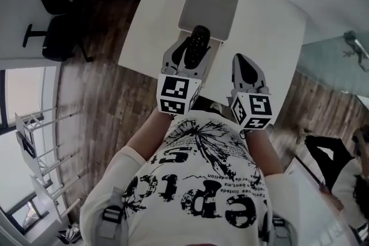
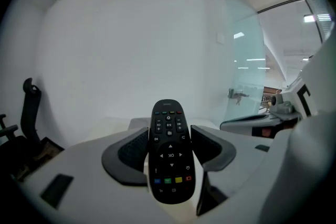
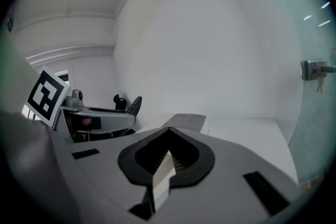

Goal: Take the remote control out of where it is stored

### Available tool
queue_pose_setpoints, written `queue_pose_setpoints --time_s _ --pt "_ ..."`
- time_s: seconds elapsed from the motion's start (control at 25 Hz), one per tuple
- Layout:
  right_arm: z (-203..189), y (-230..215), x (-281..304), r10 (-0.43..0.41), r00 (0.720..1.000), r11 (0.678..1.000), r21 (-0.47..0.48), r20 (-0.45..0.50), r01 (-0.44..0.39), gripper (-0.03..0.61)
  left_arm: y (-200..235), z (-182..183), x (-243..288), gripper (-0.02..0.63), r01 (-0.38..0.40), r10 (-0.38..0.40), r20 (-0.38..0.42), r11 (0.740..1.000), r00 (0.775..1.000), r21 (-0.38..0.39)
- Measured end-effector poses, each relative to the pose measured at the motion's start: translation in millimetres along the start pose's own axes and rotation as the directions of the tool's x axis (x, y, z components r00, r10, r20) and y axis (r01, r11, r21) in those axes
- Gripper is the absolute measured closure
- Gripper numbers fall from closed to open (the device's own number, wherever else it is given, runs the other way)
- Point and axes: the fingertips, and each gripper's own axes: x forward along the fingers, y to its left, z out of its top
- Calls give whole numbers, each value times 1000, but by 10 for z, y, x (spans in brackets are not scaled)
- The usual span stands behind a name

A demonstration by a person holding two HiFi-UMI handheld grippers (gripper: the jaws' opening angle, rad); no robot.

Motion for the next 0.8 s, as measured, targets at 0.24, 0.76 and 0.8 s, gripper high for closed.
queue_pose_setpoints --time_s 0.24,0.76,0.8 --pt "426 120 -131 9 995 997 -77 103 -1 578 -57 596 -289 350 -24 17 210 999 978 31" --pt "1028 309 -296 28 964 990 -138 265 9 580 58 1163 -590 350 -76 33 395 993 918 95" --pt "1037 310 -303 27 962 991 -136 271 11 580 50 1142 -598 350 -70 27 394 993 919 94"
